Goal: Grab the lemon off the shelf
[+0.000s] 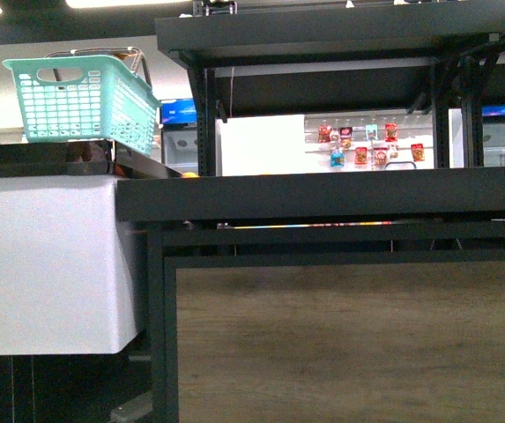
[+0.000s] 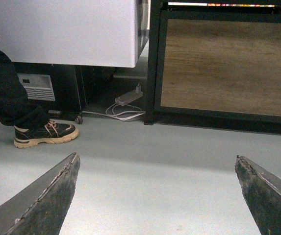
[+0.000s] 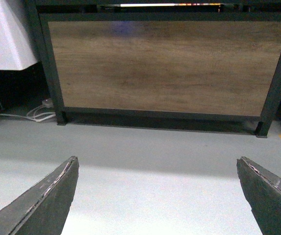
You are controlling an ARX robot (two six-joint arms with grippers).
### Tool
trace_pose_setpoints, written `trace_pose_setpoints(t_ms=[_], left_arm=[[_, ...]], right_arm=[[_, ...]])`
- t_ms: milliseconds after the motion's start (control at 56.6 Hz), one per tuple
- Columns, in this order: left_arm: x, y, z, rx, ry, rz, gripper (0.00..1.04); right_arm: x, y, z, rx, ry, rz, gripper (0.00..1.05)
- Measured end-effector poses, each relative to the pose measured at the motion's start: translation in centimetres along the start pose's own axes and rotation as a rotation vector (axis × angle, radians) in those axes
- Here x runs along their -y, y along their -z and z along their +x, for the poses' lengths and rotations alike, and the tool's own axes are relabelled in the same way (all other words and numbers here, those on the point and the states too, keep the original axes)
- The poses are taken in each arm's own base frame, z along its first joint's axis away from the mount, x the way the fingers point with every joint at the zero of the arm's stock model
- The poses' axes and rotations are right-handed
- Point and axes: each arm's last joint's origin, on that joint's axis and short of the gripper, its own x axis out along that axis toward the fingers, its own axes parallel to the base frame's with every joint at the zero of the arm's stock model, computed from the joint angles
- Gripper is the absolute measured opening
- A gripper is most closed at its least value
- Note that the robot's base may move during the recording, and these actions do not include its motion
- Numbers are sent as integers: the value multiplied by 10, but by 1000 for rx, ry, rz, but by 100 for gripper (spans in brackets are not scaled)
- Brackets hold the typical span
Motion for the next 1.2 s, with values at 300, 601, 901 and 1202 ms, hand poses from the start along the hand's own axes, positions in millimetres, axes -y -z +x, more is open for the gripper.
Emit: trace_pose_setpoints(t_ms=[300,601,901,1202], left_arm=[[0,0,0,0,0,0,97],[0,0,0,0,0,0,97],[0,0,0,0,0,0,97],[0,0,0,0,0,0,97]], right_arm=[[0,0,0,0,0,0,97],[0,0,0,0,0,0,97],[0,0,0,0,0,0,97],[0,0,0,0,0,0,97]])
